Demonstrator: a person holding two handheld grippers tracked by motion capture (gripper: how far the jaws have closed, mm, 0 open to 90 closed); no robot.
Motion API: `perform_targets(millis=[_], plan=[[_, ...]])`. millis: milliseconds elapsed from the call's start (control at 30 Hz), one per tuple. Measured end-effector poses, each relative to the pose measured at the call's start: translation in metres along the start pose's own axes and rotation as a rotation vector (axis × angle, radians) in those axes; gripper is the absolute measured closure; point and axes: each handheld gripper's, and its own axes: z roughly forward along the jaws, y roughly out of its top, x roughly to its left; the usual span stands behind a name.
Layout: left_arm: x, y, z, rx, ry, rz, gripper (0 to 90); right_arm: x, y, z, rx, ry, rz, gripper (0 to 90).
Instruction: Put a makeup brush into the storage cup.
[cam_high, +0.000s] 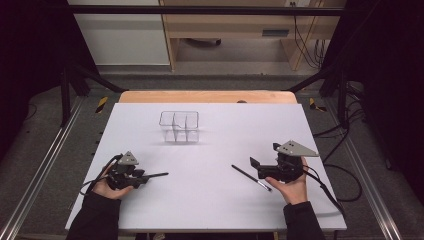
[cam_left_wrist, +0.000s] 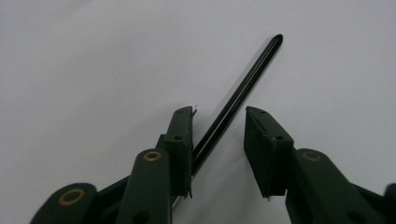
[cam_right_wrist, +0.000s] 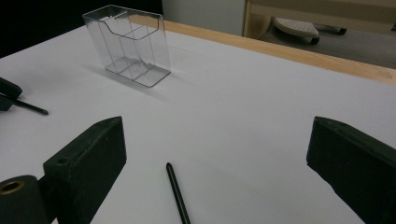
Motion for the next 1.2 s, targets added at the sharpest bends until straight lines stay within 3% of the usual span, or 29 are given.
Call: perform_targets(millis=[300,500,700,1200], plan=[[0.0001,0.0002,-0.0016,0.016,0.001,-0.018,74.0,0.0,-0.0002,0.0001,0.002,0.0,-0.002,5.1],[-0.0017,0.0015,-0.0027,0.037,-0.012,-0.013,75.7,-0.0001,-0.0001,-0.0002,0.0,-0.001,0.0,5.0],[-0.0033,0.0022,-0.0037,0.044,-0.032,-0.033,78.6,-0.0002,0.0,-0.0003,0.0,-0.001,-0.001,5.0],[-0.0091,0.006,-0.0019,0.045,-0.01,-0.054,83.0,-0.0003,0.0002,-0.0011,-0.003,0.0,0.0,4.9]])
